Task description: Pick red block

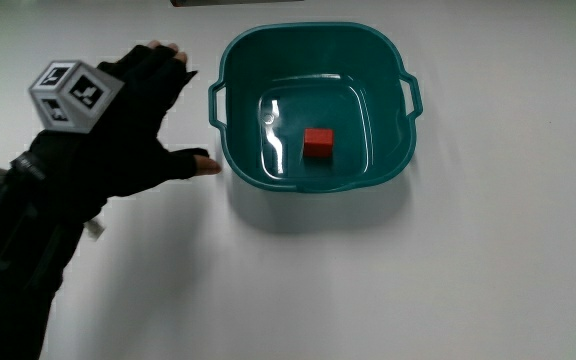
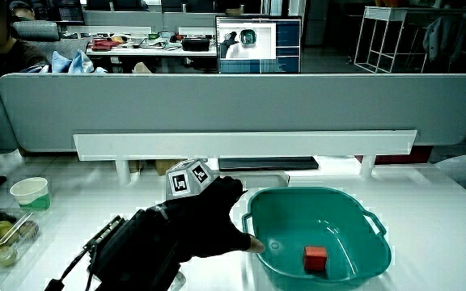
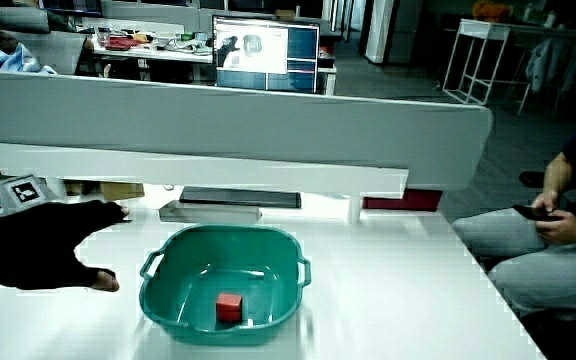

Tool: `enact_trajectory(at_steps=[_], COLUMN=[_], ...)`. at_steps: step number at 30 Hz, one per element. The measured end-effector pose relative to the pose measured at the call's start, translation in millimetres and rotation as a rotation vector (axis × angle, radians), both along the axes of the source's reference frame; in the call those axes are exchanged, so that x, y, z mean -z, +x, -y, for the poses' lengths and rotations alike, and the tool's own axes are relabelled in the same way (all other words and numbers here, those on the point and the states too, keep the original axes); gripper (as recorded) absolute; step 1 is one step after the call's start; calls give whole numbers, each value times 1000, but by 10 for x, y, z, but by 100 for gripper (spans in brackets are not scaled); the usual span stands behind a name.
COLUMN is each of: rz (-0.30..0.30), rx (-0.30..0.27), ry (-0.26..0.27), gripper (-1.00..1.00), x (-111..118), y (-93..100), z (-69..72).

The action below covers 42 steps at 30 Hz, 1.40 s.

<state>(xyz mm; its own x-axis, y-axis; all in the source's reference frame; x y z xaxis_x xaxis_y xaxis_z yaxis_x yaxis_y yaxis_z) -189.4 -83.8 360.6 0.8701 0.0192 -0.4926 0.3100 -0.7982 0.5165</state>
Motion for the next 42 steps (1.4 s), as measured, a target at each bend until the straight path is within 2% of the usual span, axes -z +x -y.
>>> enact_trajectory(at_steps=[1,3,4,5,8,9,10,11,12,13,15,17,18,19,20,21,22,23,24,25,26,27,29,31,36,38,39,42], rz=[-20,-10,-39,-25,-43,-31,-66,-74,-60,-72,-50,-63,-64,-52,-60,-49,-75,-69,-115,-78,-66,-40,-15,-8,50,60,83,110], rx=[24,20,15,11,-34,-7,-18,-26,7,-19,-21,-53,-47,-26,-20,-28,-83,-42,-99,-32,-103,-85,-105,-101,-130,-153,-153,-167], ry=[-19,-37,-21,-27,16,-20,-20,-21,-51,-45,-67,-38,-38,-76,-82,-91,-63,-87,-70,-104,-87,-94,-85,-109,-118,-114,-117,-124], gripper=[0,0,0,0,0,0,0,0,0,0,0,0,0,0,0,0,0,0,0,0,0,0,0,0,0,0,0,0], x=[-7,-30,-68,-70,-112,-133,-183,-223,-188,-257,-244,-300,-307,-301,-330,-341,-440,-413,-578,-492,-576,-521,-562,-625,-734,-859,-805,-873], y=[30,82,104,134,209,229,252,281,332,360,452,507,536,571,603,640,664,713,737,807,848,896,951,994,1118,1171,1208,1263], z=[8,42,64,78,129,137,156,170,157,180,191,226,232,230,240,250,289,272,320,280,317,299,306,309,343,361,341,329])
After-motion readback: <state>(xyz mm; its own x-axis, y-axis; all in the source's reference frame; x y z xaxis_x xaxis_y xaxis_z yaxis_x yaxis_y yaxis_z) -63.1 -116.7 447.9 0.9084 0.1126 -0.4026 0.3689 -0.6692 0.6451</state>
